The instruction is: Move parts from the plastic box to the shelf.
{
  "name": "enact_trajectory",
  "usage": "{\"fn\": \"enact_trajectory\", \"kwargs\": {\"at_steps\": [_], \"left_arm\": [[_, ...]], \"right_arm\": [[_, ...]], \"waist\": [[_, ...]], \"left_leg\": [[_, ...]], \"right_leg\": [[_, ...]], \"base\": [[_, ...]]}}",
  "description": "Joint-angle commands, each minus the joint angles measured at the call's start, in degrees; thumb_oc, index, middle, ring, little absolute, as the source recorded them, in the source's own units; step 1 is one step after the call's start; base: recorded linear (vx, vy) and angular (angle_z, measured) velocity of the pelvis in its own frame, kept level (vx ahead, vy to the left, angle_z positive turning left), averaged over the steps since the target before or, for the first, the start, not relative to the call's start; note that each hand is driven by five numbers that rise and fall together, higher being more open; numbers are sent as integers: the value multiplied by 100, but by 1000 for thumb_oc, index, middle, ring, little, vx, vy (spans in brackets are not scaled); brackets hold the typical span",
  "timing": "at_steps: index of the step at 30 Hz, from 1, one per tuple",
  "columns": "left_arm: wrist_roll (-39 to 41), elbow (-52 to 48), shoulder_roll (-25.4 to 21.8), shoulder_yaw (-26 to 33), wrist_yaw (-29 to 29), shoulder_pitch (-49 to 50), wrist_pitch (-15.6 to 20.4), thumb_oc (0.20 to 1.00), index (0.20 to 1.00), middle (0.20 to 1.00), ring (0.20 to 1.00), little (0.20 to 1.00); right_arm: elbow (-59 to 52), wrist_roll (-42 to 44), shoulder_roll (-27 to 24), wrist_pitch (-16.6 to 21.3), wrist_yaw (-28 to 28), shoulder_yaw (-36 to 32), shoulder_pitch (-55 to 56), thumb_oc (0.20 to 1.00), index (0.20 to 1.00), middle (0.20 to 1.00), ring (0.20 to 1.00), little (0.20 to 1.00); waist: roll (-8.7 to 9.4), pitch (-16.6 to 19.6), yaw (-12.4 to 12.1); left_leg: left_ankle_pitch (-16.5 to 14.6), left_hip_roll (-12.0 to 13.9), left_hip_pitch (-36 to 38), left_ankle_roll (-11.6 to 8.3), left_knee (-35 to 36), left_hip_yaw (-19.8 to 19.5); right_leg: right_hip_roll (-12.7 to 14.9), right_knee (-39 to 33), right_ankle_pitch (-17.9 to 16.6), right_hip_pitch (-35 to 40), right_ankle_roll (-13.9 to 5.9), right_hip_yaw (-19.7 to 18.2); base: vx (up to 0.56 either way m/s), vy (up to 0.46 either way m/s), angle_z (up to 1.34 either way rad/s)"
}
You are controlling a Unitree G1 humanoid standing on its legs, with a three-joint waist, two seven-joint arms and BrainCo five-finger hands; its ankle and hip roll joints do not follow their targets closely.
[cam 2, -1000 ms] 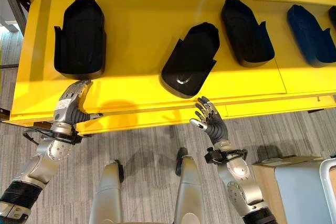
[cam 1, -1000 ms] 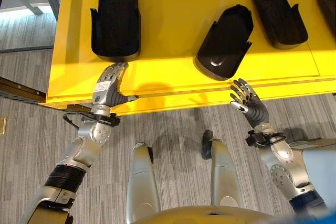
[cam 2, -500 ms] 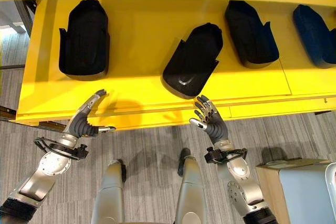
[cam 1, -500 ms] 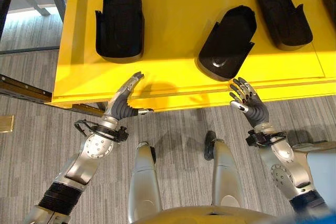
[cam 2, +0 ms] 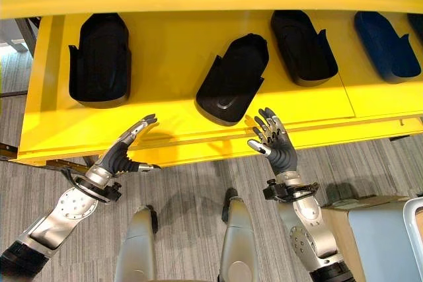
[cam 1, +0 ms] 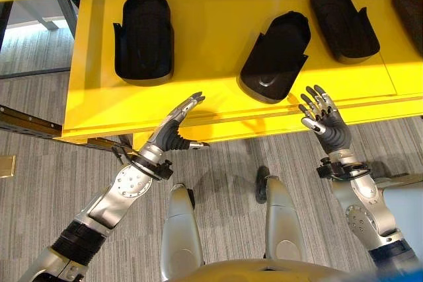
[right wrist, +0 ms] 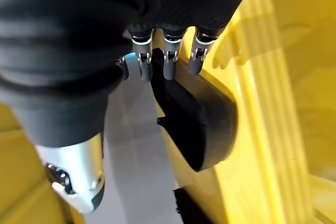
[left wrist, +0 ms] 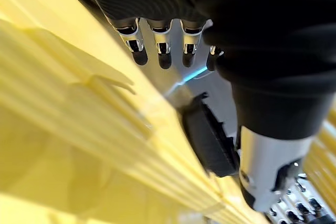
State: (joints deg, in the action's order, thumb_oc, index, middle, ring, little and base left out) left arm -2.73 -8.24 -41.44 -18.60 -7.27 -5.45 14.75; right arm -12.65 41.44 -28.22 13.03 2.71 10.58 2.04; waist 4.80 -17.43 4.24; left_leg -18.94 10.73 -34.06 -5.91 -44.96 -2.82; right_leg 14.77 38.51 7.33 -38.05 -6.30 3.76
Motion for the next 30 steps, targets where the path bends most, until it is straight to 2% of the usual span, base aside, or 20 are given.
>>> {"fn": "enact_trajectory", "kwargs": {"at_steps": [1, 12, 14, 30], "left_arm": [[277, -516, 94, -162, 14, -251, 346, 1000, 1000, 1000, 1000, 1000], [493, -29, 809, -794, -228, -1398, 219, 1000, 1000, 1000, 1000, 1000], [438, 296, 1070, -968, -383, -1725, 171, 1000, 1000, 1000, 1000, 1000], [360, 1452, 1736, -1257, -1044, -2550, -77, 1000, 1000, 1000, 1000, 1000]], "right_arm": [[-447, 82, -116, 497, 99, -346, -102, 1000, 1000, 1000, 1000, 1000], [26, -100, 222, 569, 670, -162, -943, 1000, 1000, 1000, 1000, 1000], [158, -106, 321, 609, 815, -110, -1145, 1000, 1000, 1000, 1000, 1000], [744, -169, 525, 638, 1302, 118, -1796, 1000, 1000, 1000, 1000, 1000]], "waist": [[23, 250, 36], [-10, 266, 103], [-15, 300, 126], [-15, 399, 141]], "left_leg": [[786, 43, -157, 156, 577, 84], [847, 83, -37, 146, 694, 125], [861, 105, -49, 147, 712, 127], [892, 185, -154, 145, 709, 95]], "right_leg": [[123, -26, 278, 604, -19, -181], [81, -148, 216, 682, -3, -260], [51, -156, 221, 674, 11, -248], [-57, -136, 211, 541, 57, -236]], "base": [[27, -15, -5], [6, -10, -4], [28, -39, -1], [3, -11, -3]]}}
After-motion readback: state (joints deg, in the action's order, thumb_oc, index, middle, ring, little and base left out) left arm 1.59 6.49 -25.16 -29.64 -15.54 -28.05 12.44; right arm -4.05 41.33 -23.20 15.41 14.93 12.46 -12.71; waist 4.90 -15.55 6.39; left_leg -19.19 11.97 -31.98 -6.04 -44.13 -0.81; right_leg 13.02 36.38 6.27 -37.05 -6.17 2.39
